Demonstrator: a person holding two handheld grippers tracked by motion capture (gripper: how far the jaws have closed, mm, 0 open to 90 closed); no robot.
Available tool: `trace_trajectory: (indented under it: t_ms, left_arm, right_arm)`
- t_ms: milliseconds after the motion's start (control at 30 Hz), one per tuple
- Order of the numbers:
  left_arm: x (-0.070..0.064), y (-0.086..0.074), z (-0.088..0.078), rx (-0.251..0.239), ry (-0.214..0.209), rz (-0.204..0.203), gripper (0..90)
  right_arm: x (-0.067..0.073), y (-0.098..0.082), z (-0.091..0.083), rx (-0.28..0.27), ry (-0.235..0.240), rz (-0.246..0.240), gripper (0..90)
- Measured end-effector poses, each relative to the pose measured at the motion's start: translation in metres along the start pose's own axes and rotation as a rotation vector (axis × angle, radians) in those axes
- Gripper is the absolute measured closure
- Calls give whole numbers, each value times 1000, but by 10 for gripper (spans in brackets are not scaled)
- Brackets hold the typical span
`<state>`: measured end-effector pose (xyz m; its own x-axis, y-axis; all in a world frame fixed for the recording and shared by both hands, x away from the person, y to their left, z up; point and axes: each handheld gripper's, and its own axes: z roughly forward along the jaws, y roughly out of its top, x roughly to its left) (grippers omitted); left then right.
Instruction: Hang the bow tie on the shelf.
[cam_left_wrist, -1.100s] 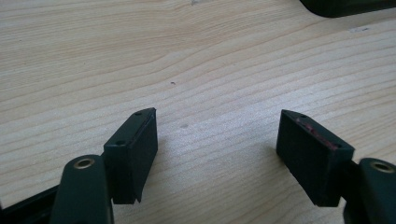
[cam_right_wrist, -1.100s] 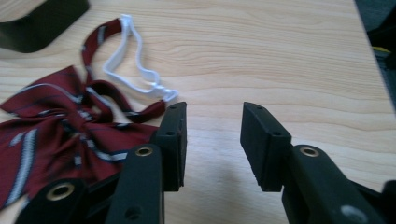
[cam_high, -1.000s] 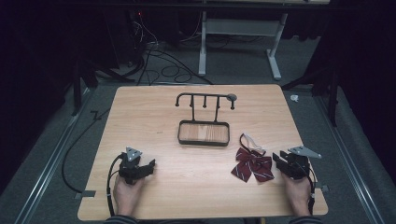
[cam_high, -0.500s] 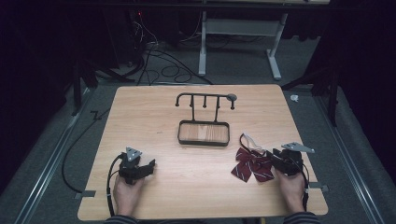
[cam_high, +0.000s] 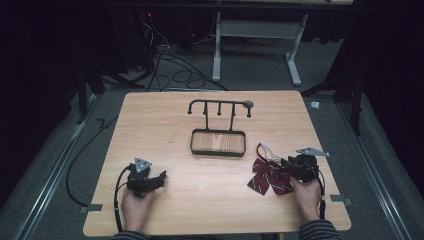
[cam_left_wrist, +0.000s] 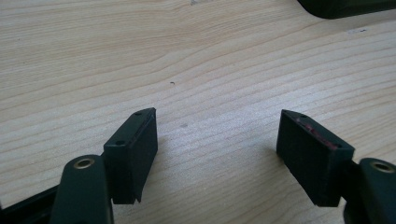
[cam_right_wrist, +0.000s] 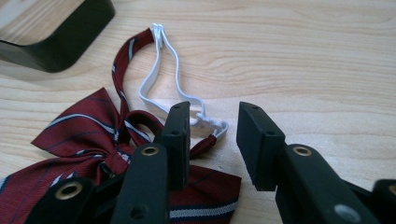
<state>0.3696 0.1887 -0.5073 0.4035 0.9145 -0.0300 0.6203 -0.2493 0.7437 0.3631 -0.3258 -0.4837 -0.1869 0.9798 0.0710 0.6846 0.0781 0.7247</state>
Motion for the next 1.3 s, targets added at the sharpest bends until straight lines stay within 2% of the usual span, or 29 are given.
trace_trajectory:
  t_ms: [200, 300, 500, 667, 1033, 1300]
  left_arm:
    - [0, 0, 0, 0, 0, 0, 297]
    - [0, 0, 0, -1, 0, -2, 298]
    - [0, 0, 0, -1, 1, -1, 297]
    - [0, 0, 0, -1, 0, -2, 298]
    - [0, 0, 0, 0, 0, 0, 297]
    - [0, 0, 0, -1, 0, -2, 298]
  right_arm:
    - [-1, -1, 5, 42, 2, 3, 696]
    - [-1, -1, 8, 61, 7, -6, 749]
    - [0, -1, 11, 70, 11, -21, 834]
    - [-1, -1, 11, 70, 11, -25, 858]
    - [-1, 5, -2, 9, 19, -43, 879]
    - [3, 18, -18, -46, 29, -82, 881]
